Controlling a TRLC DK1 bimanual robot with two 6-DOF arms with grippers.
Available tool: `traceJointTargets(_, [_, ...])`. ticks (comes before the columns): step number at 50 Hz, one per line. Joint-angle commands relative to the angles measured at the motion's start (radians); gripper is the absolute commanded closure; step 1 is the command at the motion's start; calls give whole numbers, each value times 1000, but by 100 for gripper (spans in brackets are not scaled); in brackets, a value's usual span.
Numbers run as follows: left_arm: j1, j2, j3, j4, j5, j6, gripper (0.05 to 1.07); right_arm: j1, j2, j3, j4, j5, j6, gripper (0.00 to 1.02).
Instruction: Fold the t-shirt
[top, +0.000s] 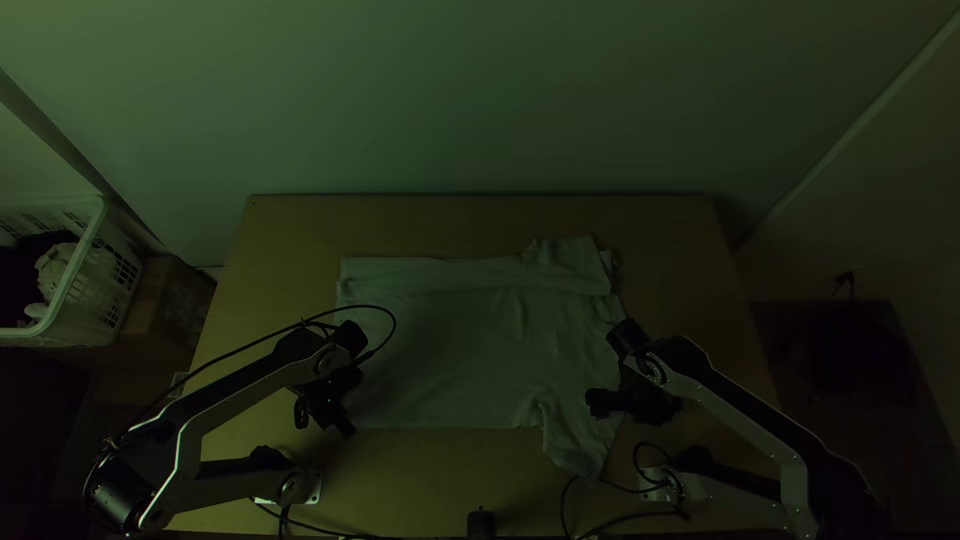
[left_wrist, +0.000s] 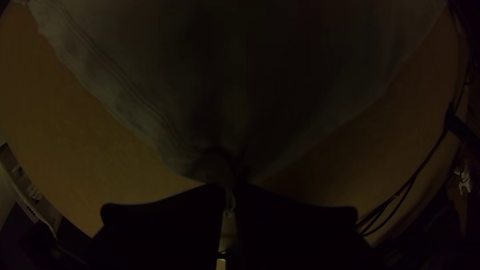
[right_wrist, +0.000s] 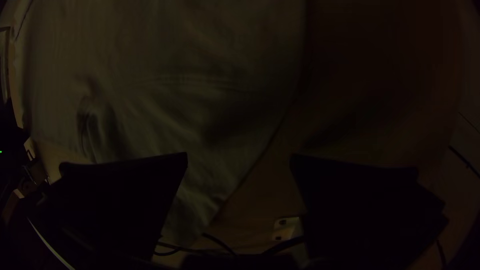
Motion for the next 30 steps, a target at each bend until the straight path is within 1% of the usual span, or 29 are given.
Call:
traceJointTargets(1, [19, 6, 23, 24, -11, -5, 104, 4, 23, -25, 4, -9, 4, 10])
traceJointTargets(4, [25, 0, 26, 22, -11, -1, 104, 8, 32, -27, 15, -9, 5, 16])
traceJointTargets(18, [46, -11, 38, 19, -13, 7, 104, 57, 112, -36, 22, -10, 13, 16])
traceJointTargets(19, [46, -11, 38, 19, -13, 7, 104, 60, 115, -38, 22, -10, 11, 17])
traceJointTargets(22, [53, -11, 43, 19, -13, 7, 104, 77, 126, -39, 34, -9, 10, 25])
traceJointTargets(24, [53, -11, 44, 19, -13, 8, 104, 88, 129, -41, 48, -9, 8, 33])
traceJointTargets(26, [54, -11, 46, 19, -13, 8, 104, 102, 129, -45, 70, -6, 8, 47])
traceJointTargets(28, [56, -11, 47, 19, -13, 8, 104, 113, 129, -44, 88, 13, 11, 65])
traceJointTargets(30, [56, -11, 49, 19, -13, 8, 104, 114, 126, -41, 103, 36, 10, 89])
